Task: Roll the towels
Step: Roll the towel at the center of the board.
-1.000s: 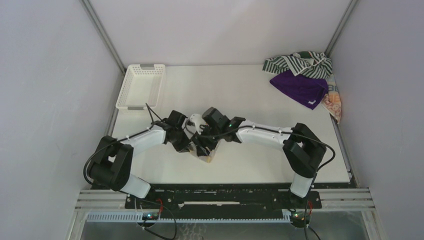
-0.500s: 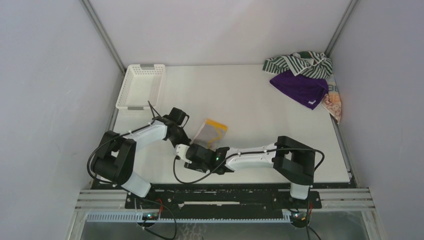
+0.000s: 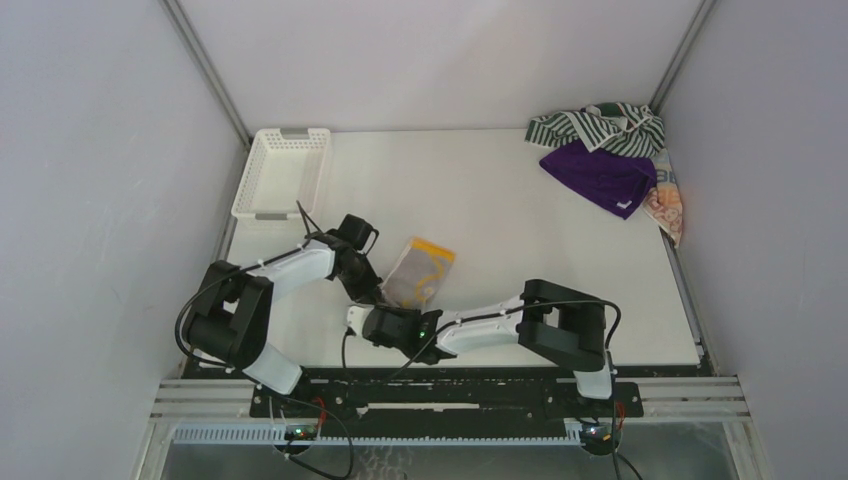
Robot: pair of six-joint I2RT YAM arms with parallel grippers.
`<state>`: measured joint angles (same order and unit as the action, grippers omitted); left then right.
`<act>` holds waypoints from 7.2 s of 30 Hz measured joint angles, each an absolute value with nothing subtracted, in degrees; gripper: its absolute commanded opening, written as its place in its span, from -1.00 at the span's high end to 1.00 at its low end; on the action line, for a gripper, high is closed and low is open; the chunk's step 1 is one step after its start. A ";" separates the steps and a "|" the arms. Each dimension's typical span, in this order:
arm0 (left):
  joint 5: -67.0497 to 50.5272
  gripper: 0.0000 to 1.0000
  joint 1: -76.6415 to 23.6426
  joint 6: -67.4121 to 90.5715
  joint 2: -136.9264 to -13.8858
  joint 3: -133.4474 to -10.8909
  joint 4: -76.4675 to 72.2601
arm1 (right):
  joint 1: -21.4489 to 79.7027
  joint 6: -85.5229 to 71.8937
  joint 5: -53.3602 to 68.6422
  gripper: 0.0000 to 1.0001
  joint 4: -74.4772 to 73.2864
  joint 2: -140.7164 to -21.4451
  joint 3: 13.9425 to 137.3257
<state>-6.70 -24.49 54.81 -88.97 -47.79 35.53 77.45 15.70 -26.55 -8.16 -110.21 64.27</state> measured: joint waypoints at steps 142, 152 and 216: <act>-9.06 0.98 -25.04 50.78 -94.48 -53.41 39.81 | 78.00 3.51 -30.35 0.67 -22.61 -115.31 74.41; -9.37 0.69 -24.43 50.37 -95.02 -54.39 40.66 | 68.88 -0.12 -12.03 0.97 -19.94 -110.59 70.87; -5.37 0.75 -30.85 62.65 -85.27 -40.56 20.32 | 37.50 -34.81 57.87 0.21 5.69 -115.81 57.91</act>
